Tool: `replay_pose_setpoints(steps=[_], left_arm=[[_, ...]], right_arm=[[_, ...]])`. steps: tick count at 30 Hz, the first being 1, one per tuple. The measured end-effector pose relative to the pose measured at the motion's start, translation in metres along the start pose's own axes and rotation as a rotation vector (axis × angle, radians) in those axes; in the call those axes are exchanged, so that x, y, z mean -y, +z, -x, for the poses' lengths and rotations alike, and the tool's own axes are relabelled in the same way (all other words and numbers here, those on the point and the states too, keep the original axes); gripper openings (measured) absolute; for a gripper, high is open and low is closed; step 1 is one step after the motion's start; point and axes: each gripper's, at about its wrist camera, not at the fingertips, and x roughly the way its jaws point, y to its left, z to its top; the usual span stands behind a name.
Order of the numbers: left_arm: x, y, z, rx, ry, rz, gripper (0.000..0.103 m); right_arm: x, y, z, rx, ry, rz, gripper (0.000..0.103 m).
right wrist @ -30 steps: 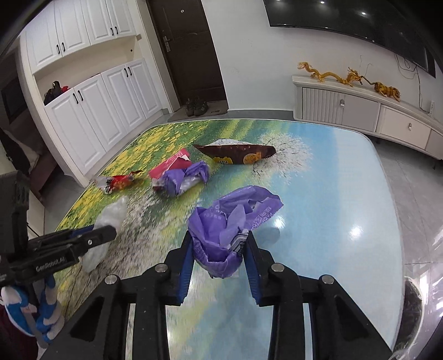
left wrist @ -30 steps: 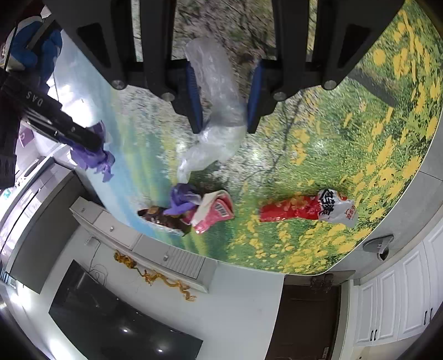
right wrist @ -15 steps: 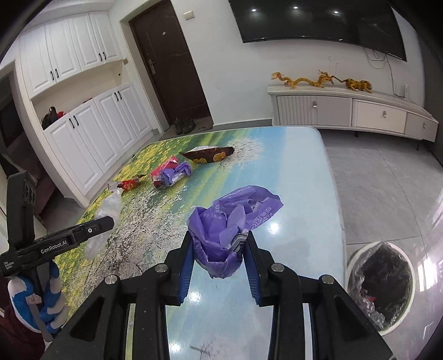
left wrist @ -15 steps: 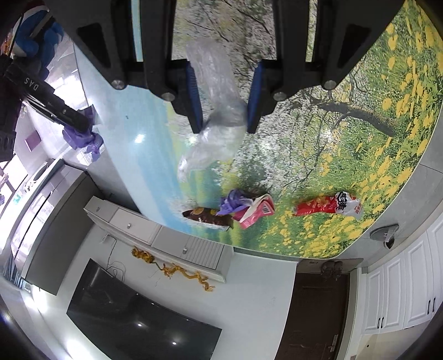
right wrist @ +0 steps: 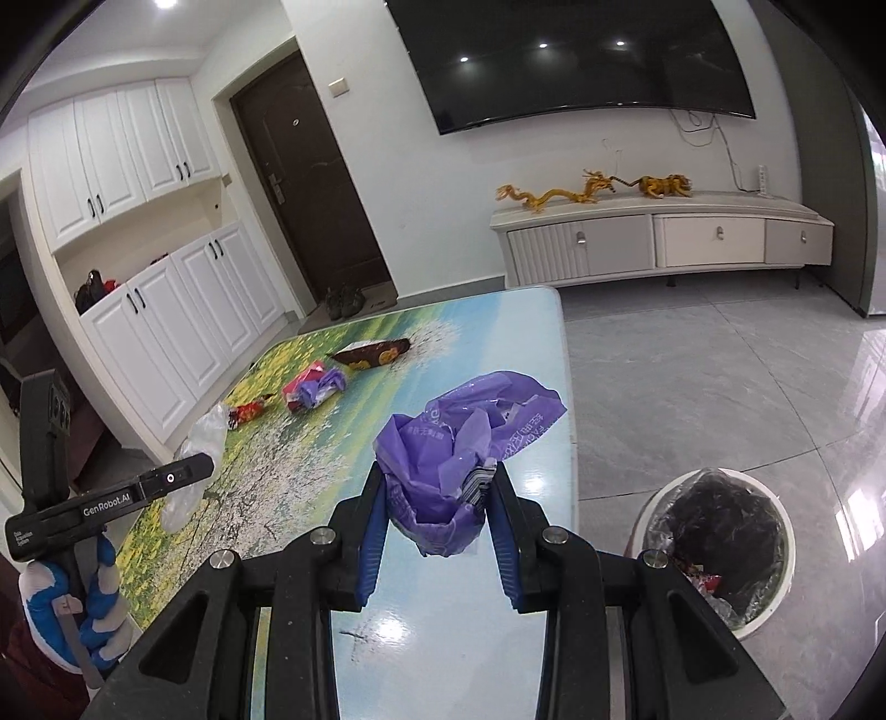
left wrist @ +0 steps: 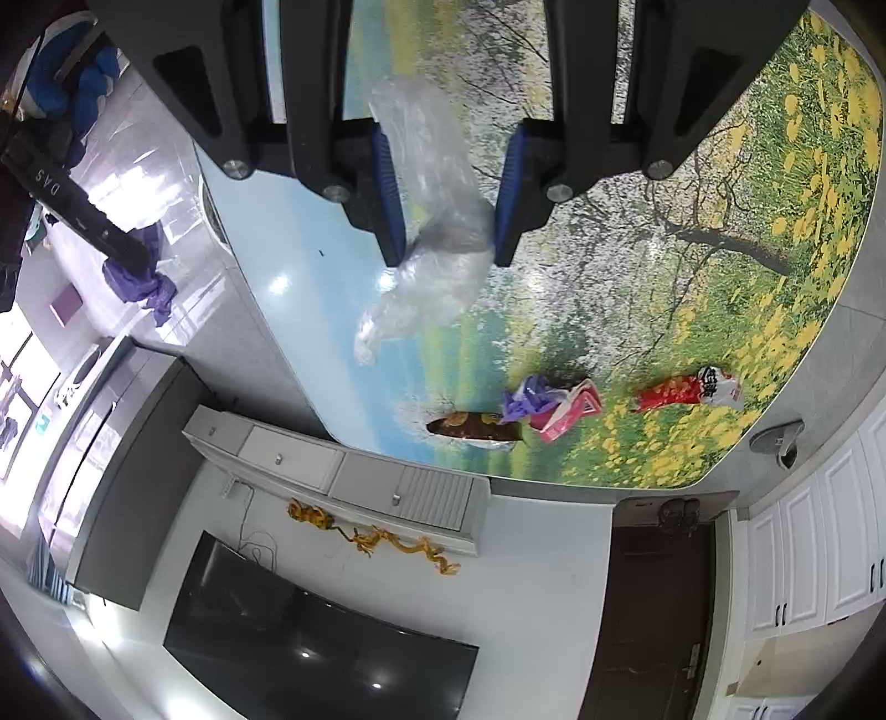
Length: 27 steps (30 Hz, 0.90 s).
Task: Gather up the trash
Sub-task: 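Carry the purple bag and clear plastic over the bin with both tools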
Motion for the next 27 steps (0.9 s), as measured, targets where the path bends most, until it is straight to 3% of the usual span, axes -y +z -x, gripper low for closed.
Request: replay_pose_setpoints(steps=[12, 19, 27], left_arm=[[0.056, 0.003, -0.016, -0.048, 0.012, -0.097, 0.03], [0.11, 0.009, -0.057, -0.124, 0.004, -0.195, 0.03], [0.192, 0.013, -0.118, -0.212, -0.057, -0.333, 0.03]], right_arm=[[0.062, -0.007, 0.025, 0.061, -0.039, -0.122, 0.032], [0.121, -0.022, 0.021, 0.046, -0.076, -0.25, 0.032], [0.184, -0.038, 0.009, -0.005, -0.133, -0.381, 0.032]])
